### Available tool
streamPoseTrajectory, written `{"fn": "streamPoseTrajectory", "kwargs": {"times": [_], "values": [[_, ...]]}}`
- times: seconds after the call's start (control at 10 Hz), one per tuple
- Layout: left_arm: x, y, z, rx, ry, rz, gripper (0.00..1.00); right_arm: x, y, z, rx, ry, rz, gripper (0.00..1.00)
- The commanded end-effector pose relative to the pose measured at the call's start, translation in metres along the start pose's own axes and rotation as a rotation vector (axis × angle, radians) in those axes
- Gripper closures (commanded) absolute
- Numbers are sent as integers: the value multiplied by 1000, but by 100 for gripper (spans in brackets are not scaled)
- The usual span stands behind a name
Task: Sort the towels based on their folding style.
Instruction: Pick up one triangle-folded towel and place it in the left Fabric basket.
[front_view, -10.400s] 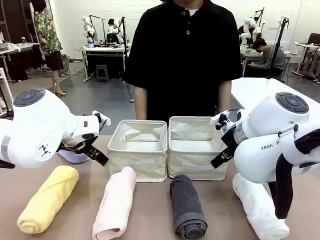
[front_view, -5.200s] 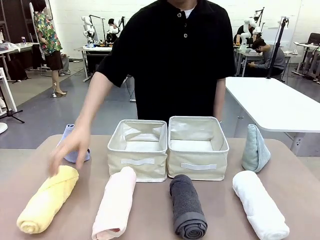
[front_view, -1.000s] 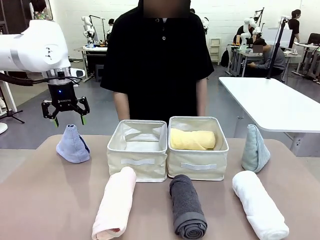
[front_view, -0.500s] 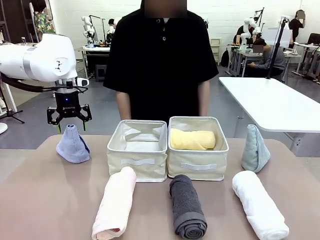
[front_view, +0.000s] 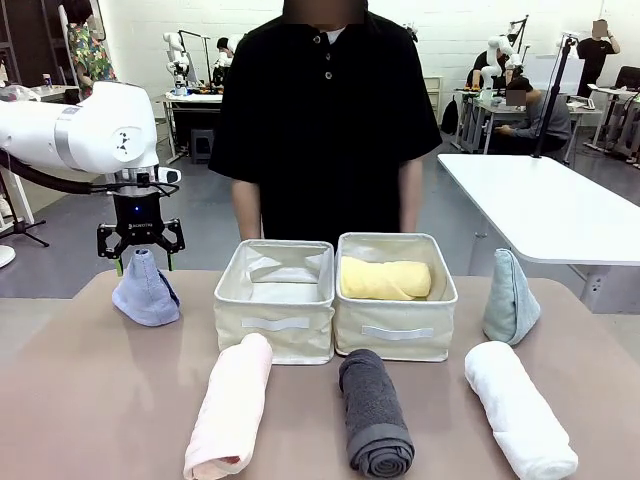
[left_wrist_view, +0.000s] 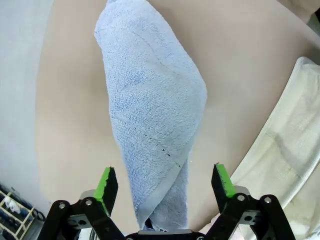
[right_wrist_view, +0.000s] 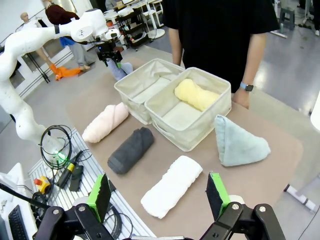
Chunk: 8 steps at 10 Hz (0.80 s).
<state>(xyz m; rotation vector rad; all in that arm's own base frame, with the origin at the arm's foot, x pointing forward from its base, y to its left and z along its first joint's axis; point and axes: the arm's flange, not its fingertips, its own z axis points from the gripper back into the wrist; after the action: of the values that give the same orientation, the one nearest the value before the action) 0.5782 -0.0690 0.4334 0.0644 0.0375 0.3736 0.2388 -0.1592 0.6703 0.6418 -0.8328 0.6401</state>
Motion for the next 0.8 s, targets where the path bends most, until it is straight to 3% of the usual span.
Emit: {"fn": "streamPoseTrajectory", "kwargs": {"times": [0.0, 0.1, 0.3, 0.4, 0.6, 0.7], "values": [[3, -3, 6, 7, -7, 7, 53, 2, -1, -1, 5, 5, -4, 0], [4, -2, 7, 3, -6, 12, 100, 2, -1, -1, 5, 5, -4, 0], [5, -3, 7, 4, 2, 17, 100, 2, -1, -1, 5, 5, -4, 0], [5, -3, 8, 4, 4, 17, 78, 2, -1, -1, 5, 5, -4, 0], [6, -2, 9, 11, 9, 12, 100, 2, -1, -1, 5, 5, -4, 0], [6, -2, 9, 13, 13, 9, 100, 2, -1, -1, 5, 5, -4, 0]]}}
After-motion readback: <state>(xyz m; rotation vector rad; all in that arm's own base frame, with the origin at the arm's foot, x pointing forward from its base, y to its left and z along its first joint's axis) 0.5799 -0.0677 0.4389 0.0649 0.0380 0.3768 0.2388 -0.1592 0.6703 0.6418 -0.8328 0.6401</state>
